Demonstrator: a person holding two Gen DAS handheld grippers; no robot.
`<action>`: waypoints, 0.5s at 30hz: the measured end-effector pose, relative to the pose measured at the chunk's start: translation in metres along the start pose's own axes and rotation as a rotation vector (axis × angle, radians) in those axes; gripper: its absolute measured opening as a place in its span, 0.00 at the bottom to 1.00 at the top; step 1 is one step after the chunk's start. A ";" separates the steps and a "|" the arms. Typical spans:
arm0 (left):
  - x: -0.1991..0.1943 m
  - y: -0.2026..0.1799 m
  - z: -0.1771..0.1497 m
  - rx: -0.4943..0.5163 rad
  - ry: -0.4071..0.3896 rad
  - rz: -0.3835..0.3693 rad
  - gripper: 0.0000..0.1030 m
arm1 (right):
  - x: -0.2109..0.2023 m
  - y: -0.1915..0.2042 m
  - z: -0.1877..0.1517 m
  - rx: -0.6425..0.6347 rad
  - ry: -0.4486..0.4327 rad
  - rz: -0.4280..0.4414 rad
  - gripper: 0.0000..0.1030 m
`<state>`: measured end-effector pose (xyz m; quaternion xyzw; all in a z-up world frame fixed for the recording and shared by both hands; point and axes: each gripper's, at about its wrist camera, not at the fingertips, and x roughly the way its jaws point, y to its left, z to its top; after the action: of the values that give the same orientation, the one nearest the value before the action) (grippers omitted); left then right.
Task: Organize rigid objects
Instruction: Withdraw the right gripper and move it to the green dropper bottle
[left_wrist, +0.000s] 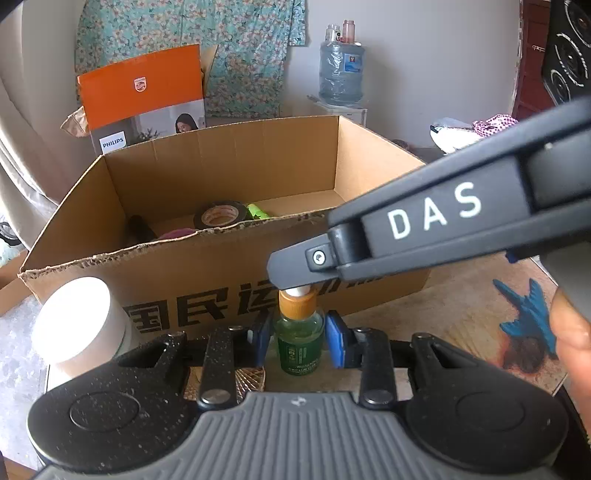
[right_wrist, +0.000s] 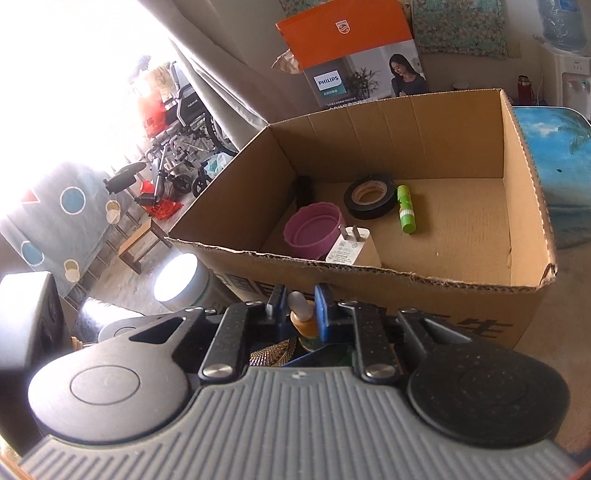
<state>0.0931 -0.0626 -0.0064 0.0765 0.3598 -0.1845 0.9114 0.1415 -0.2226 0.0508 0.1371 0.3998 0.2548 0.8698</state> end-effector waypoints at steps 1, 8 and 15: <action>-0.001 0.000 0.000 -0.003 0.001 -0.005 0.32 | 0.000 0.000 0.000 0.005 0.003 0.001 0.11; -0.006 -0.005 -0.003 -0.033 0.009 -0.047 0.32 | -0.009 -0.003 -0.006 0.012 0.002 -0.011 0.11; -0.011 -0.018 -0.007 -0.019 0.019 -0.094 0.32 | -0.024 -0.011 -0.015 0.051 0.002 -0.022 0.12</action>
<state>0.0740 -0.0743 -0.0038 0.0526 0.3735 -0.2230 0.8989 0.1201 -0.2443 0.0511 0.1544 0.4086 0.2349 0.8684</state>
